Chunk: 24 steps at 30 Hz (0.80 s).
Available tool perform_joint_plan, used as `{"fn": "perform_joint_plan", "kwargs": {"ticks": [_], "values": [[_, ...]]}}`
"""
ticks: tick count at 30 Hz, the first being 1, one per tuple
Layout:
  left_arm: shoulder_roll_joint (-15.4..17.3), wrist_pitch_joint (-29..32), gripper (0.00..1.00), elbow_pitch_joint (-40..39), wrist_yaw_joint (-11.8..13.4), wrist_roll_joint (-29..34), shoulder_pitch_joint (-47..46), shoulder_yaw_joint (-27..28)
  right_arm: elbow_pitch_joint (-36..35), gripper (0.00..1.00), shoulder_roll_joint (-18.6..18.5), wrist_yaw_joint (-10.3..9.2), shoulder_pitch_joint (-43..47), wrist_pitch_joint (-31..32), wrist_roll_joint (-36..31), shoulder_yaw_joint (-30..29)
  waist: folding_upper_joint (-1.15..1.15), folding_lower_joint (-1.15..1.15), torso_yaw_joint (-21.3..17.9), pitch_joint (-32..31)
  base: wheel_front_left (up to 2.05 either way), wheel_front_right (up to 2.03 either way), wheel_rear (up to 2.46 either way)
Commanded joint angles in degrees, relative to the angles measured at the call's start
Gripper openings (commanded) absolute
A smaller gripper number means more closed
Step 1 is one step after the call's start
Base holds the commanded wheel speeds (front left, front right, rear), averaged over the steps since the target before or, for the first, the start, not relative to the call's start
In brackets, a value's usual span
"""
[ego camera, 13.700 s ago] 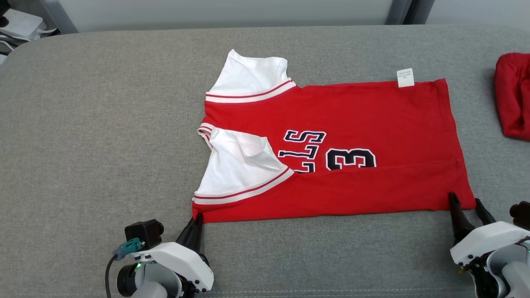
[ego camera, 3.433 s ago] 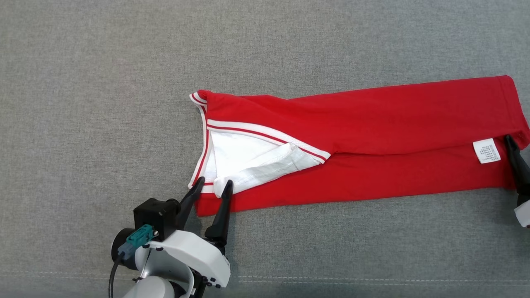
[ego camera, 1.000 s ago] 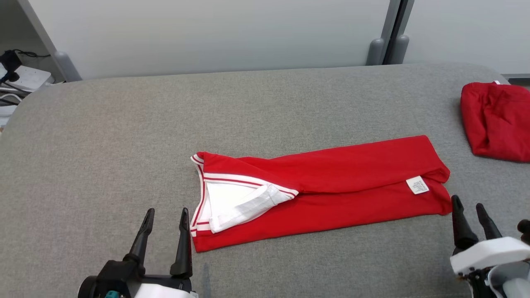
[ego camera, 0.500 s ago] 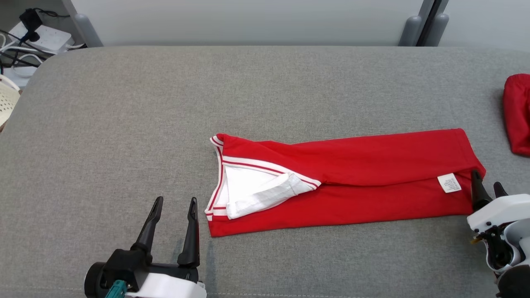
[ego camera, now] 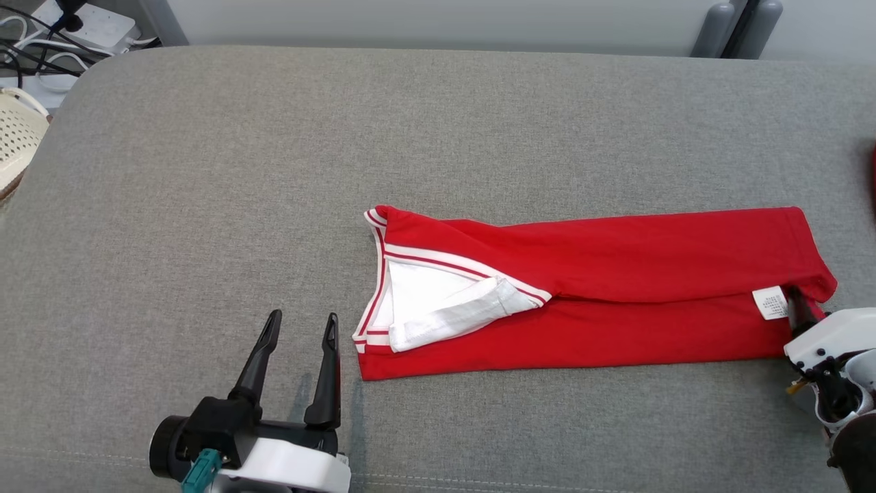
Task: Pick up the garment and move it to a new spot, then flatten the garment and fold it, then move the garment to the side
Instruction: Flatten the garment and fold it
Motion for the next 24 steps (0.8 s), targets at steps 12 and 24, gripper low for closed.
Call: {"fn": "perform_joint_plan", "kwargs": {"ticks": [12,24], "values": [[0.13,-0.28,1.00,-0.97,0.02,-0.05,-2.69,2.15,-1.39,0.00,0.33,0.00,-0.46,0.58,2.15,3.16,0.00,0.00,-0.13,-0.29,0.00,0.00,0.00],[0.13,-0.28,1.00,-0.99,0.32,-0.68,-1.32,2.75,-9.58,0.00,-4.15,0.00,7.89,-3.75,6.71,5.35,0.00,0.00,-0.79,-2.35,0.00,0.00,0.00]]}}
